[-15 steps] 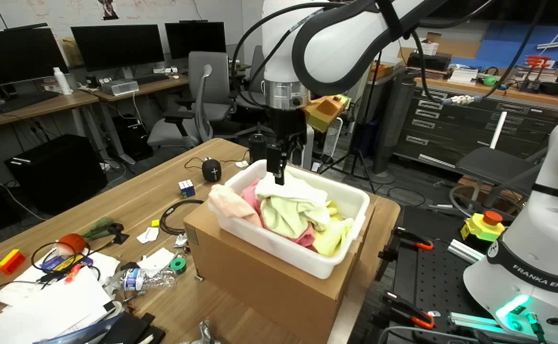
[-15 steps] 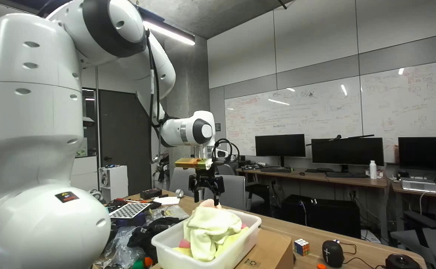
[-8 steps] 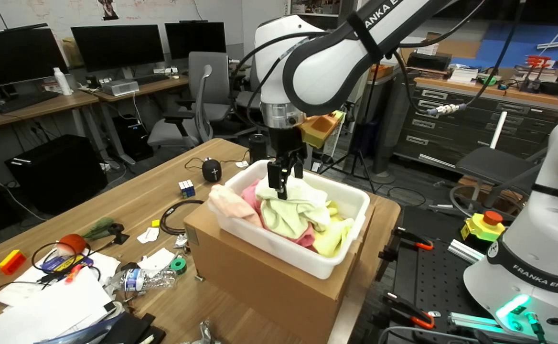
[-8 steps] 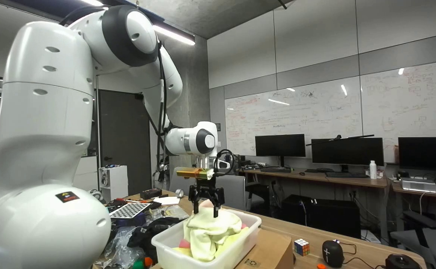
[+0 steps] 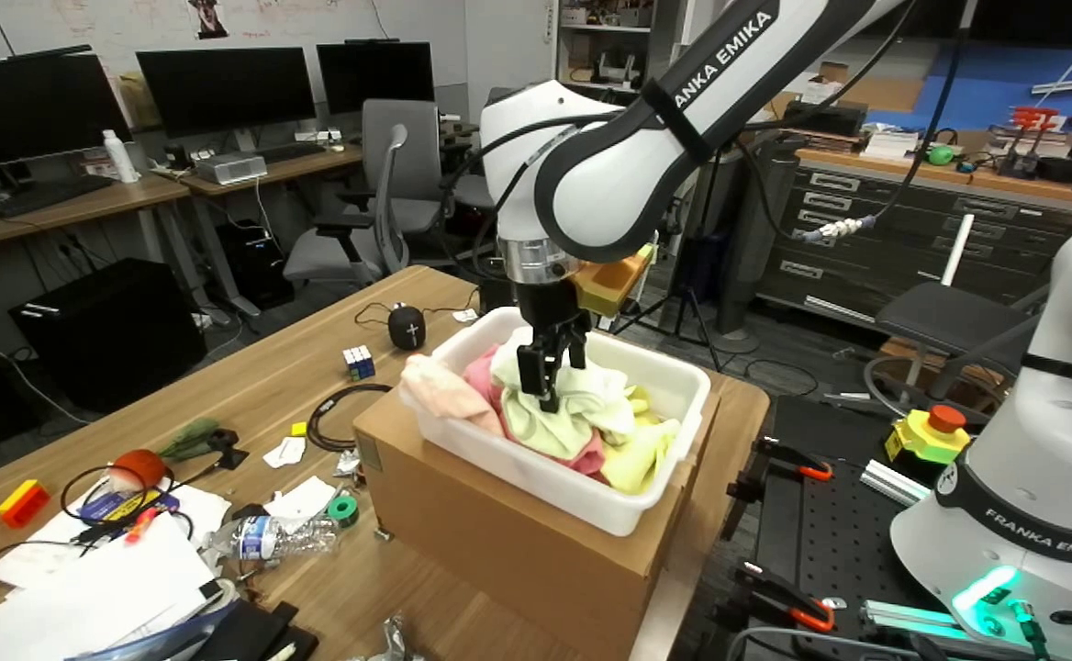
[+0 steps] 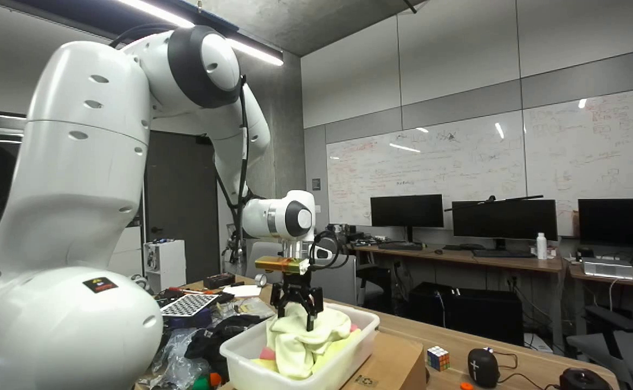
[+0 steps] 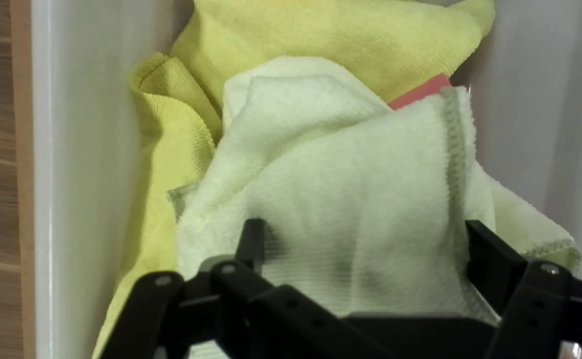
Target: Remove the clothes from the bowl and put them on the table
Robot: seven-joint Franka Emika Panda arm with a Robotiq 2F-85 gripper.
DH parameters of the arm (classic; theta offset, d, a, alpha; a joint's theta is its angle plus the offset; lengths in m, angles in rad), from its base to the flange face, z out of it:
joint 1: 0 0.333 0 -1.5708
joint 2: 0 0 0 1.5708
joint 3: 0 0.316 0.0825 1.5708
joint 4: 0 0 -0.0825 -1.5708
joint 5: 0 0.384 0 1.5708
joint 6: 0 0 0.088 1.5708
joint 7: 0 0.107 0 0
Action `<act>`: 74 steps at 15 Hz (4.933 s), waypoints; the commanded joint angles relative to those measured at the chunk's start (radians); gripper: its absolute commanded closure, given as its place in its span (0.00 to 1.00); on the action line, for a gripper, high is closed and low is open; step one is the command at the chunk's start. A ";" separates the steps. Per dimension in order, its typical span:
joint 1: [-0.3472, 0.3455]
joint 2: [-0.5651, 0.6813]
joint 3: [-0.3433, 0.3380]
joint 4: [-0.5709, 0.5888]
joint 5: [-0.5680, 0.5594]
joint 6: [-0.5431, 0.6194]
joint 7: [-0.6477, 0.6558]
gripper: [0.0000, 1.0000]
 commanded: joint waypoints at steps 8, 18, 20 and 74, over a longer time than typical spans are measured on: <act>0.035 0.031 -0.027 0.002 -0.042 0.052 0.002 0.55; 0.035 -0.047 -0.025 -0.034 -0.026 0.101 0.016 0.93; 0.037 -0.097 -0.022 -0.046 -0.024 0.120 0.025 0.93; 0.191 -0.031 0.115 0.045 0.212 0.064 0.012 0.08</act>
